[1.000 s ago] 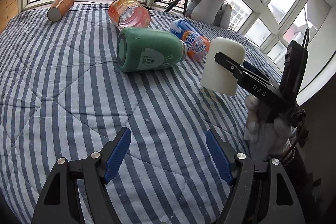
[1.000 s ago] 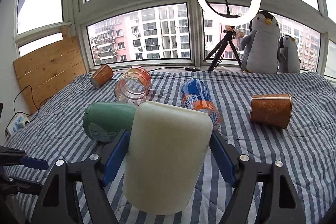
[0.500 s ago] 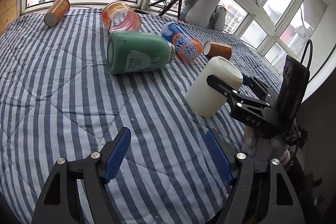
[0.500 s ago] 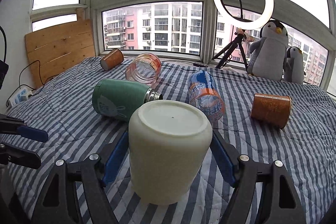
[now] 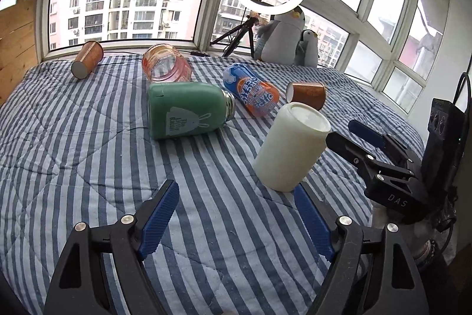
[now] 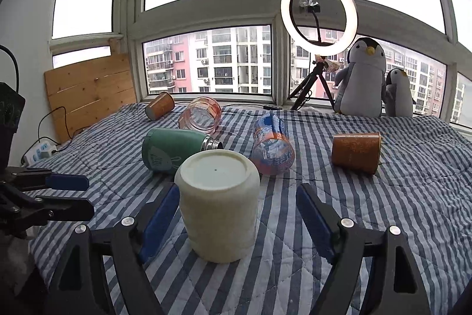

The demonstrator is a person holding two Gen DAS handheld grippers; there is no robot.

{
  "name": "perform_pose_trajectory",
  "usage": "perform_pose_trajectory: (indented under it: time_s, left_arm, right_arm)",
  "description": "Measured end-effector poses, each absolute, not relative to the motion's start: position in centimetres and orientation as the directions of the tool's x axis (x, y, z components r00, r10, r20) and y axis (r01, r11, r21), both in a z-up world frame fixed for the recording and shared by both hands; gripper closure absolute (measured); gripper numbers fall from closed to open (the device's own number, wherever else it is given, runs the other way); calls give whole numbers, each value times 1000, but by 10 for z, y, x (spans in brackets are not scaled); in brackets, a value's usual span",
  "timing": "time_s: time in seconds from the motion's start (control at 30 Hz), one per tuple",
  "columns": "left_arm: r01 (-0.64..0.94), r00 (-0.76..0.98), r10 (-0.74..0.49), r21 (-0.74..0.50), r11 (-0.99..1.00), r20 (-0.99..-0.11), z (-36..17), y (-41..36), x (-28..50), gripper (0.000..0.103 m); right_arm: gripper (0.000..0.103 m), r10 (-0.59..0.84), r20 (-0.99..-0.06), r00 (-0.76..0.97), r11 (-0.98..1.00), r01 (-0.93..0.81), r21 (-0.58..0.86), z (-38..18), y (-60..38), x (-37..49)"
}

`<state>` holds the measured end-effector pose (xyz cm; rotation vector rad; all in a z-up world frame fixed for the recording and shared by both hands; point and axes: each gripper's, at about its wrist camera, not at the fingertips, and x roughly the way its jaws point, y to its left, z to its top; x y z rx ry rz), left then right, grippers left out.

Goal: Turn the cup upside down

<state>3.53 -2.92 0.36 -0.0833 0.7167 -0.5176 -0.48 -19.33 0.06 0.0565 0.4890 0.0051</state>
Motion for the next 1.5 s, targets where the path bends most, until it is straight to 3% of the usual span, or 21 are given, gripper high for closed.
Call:
perform_pose_trajectory:
  time_s: [0.17, 0.4, 0.73, 1.5]
  left_arm:
    - [388, 730, -412, -165, 907, -546, 7, -43, 31, 19]
    - [341, 823, -372, -150, 928, -429, 18, -52, 29, 9]
    - [270, 928, -260, 0, 963, -268, 21, -75, 22, 2]
    - [199, 958, -203, -36, 979, -202, 11, -68, 14, 1]
  right_arm:
    - [25, -20, -430, 903, 997, 52, 62, 8, -209, -22]
    - [24, -98, -362, 927, 993, 113, 23, 16, -222, -35]
    - [24, -152, -286, 946, 983, 175, 57, 18, -244, -30]
    - [15, -196, -180, 964, 974, 212, 74, 13, -247, -44]
